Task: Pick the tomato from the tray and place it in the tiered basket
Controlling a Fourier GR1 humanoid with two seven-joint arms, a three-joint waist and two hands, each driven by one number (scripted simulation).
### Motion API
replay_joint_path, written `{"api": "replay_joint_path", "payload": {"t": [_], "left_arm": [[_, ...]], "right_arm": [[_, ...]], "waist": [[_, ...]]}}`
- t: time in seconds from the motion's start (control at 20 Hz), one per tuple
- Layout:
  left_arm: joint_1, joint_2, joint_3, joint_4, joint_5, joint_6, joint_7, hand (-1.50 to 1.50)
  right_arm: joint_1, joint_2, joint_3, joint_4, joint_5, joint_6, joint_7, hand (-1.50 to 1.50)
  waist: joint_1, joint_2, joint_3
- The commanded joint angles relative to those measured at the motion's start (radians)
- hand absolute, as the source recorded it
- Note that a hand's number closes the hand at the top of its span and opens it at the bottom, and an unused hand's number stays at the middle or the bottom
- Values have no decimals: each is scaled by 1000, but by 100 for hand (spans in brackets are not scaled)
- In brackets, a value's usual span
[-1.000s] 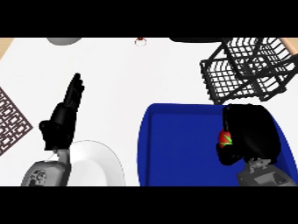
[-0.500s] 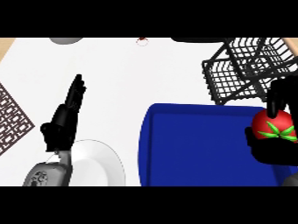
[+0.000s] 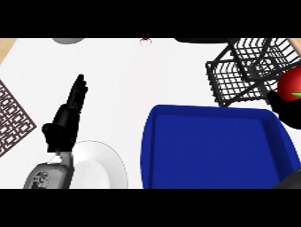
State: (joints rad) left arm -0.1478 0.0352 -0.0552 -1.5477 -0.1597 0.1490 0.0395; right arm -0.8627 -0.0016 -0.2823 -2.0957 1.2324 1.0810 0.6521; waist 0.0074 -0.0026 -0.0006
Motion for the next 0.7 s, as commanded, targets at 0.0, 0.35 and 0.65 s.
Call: {"api": "replay_joint_path", "payload": {"t": [0.0,0.35,0.65], "left_arm": [[62,-22,-23,-23,-7,8,-39,0],[25,-29,-18,12,-14,14,-43,0],[5,14,13,-30,-1,-15,18,0]], "right_arm": [[-30,-35,-35,110,-42,-54,0,150],[-113,-183,-13,367,-16,-216,-39,150],[-128,-276,-4,548,-23,-334,-110,150]], "waist": [[-2,2,0],[1,5,0],[3,4,0]]}}
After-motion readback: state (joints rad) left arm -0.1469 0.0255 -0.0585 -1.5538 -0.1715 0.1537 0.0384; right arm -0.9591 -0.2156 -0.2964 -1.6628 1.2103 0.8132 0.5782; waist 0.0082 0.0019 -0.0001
